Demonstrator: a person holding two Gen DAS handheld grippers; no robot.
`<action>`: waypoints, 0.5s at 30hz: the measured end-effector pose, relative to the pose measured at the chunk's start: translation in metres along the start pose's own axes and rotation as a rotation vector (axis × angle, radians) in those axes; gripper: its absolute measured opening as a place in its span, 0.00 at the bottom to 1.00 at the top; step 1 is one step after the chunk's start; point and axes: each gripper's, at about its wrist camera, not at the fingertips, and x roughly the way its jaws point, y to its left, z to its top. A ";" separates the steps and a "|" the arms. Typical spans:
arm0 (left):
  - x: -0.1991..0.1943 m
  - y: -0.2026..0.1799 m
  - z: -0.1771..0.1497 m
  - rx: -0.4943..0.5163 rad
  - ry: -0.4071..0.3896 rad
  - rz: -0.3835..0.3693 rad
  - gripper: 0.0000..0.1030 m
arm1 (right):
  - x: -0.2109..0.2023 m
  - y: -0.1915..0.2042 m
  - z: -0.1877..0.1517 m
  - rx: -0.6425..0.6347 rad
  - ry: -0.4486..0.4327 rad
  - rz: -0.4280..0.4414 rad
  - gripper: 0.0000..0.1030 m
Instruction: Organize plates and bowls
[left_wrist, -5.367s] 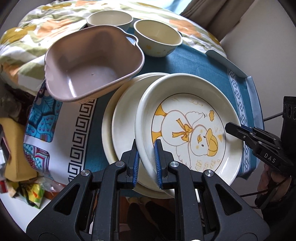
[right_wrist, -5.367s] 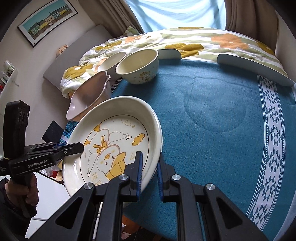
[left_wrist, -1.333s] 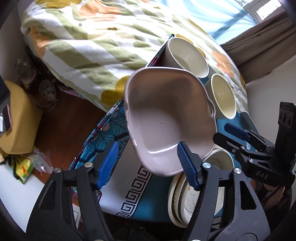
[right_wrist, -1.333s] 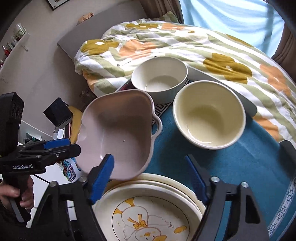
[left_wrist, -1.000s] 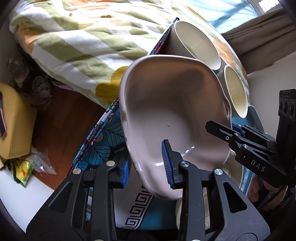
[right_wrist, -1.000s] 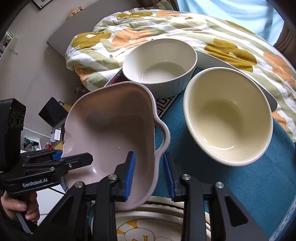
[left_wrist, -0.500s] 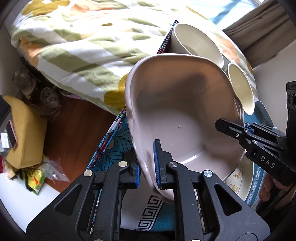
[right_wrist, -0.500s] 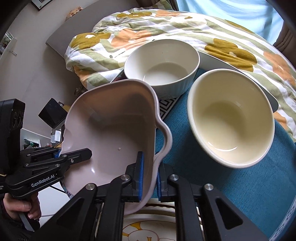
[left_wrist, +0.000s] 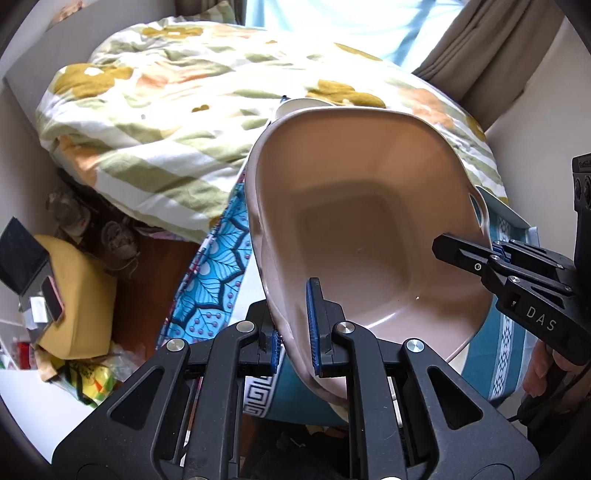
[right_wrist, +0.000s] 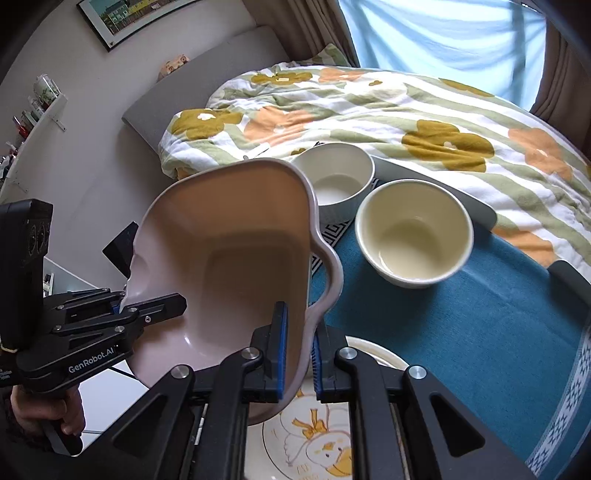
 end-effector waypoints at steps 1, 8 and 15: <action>-0.007 -0.011 -0.005 0.013 -0.007 -0.004 0.10 | -0.012 -0.003 -0.007 0.006 -0.013 -0.008 0.10; -0.036 -0.101 -0.050 0.105 -0.053 -0.058 0.10 | -0.093 -0.041 -0.075 0.078 -0.080 -0.097 0.10; -0.031 -0.189 -0.086 0.197 -0.023 -0.169 0.10 | -0.158 -0.091 -0.143 0.187 -0.134 -0.192 0.10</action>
